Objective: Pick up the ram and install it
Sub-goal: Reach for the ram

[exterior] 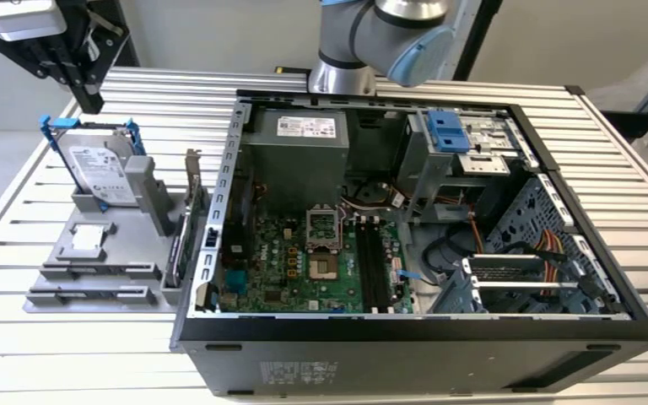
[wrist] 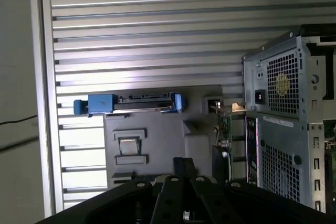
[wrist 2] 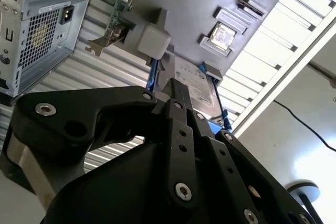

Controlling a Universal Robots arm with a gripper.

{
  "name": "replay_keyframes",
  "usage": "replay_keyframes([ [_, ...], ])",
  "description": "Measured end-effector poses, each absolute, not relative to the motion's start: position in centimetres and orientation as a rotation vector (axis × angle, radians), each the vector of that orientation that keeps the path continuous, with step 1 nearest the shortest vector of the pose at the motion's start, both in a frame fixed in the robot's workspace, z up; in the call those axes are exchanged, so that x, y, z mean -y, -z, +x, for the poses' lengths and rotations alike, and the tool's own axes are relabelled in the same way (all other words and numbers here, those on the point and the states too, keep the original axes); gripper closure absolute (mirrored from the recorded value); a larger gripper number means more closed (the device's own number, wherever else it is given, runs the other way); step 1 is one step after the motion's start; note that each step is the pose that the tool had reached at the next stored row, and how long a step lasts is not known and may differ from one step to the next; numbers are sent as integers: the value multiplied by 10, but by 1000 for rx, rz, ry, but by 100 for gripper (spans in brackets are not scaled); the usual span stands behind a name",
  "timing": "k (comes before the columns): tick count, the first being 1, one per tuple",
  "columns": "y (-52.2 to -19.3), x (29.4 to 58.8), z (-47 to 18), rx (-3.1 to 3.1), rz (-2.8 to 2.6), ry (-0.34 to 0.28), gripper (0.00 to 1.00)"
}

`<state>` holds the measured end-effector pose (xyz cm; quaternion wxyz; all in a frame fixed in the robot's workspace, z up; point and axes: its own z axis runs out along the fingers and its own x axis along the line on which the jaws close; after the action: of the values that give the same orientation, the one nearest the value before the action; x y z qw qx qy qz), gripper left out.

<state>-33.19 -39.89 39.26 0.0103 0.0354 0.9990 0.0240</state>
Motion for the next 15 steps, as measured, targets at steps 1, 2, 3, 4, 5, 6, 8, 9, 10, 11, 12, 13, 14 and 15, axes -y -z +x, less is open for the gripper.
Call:
replay_keyframes([
  [1, -393, 399, -333, -3118, 110, -75, 100],
  [2, -393, 399, -334, -3118, 110, -75, 100],
  [3, -393, 399, -334, -3118, 110, -75, 100],
  [4, -393, 399, -335, -3118, 111, -75, 100],
  [5, -393, 399, -336, -3118, 110, -75, 100],
  [6, -393, 399, -337, -3118, 110, -75, 100],
  [8, -393, 399, -339, -3118, 110, -75, 100],
  [9, -393, 399, -340, -3118, 109, -75, 100],
  [10, -393, 399, -341, -3118, 108, -75, 100],
  [11, -393, 399, -342, -3118, 106, -75, 100],
  [12, -393, 399, -343, -3118, 104, -75, 100],
  [13, -393, 399, -344, -3118, 102, -75, 100],
  [14, -393, 399, -344, -3118, 101, -75, 100],
  [15, -393, 399, -344, -3119, 101, -75, 100],
])
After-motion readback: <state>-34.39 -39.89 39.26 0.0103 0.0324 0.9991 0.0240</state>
